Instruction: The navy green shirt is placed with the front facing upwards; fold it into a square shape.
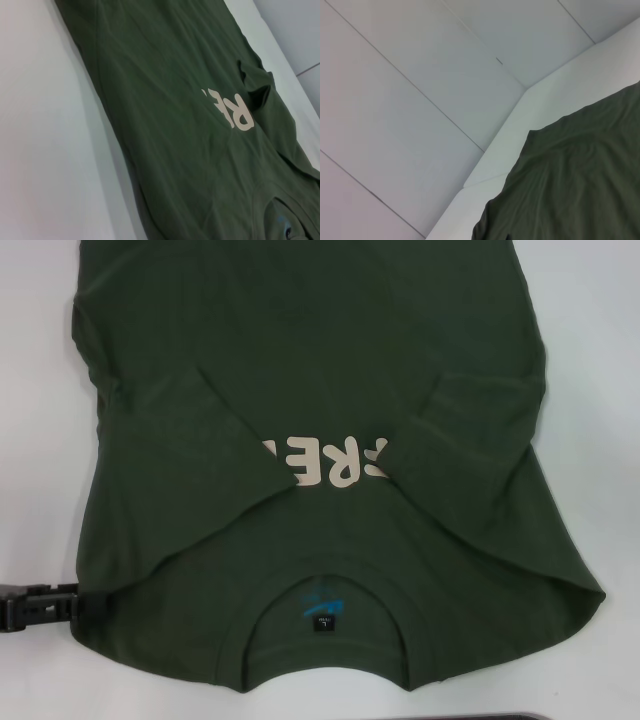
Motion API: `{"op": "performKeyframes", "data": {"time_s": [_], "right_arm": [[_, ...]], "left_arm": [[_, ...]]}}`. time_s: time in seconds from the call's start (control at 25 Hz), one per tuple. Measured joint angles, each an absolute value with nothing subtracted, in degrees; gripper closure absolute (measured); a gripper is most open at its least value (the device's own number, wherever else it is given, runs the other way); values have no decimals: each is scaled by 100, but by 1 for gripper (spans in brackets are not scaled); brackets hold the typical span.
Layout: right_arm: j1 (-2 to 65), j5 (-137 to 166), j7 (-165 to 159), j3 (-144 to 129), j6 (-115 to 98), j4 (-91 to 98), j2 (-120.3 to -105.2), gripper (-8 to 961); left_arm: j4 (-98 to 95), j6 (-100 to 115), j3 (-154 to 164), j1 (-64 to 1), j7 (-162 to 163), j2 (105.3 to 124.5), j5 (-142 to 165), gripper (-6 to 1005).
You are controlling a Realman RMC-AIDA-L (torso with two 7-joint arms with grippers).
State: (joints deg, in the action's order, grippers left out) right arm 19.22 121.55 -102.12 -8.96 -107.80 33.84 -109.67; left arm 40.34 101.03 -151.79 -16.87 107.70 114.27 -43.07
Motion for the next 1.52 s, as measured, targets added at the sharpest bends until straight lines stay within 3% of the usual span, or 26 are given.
{"op": "performKeyframes", "data": {"time_s": [0.84,1.04,1.52], "right_arm": [[1909,12155,-10212,-826,-10775,3384,-10959,298],[1917,12155,-10212,-826,-10771,3383,-10958,298],[1925,12155,-10212,-811,-10763,3384,-10958,298]], "left_arm": [[4034,10085,-15175,-1882,10924,11425,-4139,266],[4034,10079,-15178,-1890,10930,11432,-4139,458],[4136,10053,-15171,-1950,10918,11504,-4123,508]]}}
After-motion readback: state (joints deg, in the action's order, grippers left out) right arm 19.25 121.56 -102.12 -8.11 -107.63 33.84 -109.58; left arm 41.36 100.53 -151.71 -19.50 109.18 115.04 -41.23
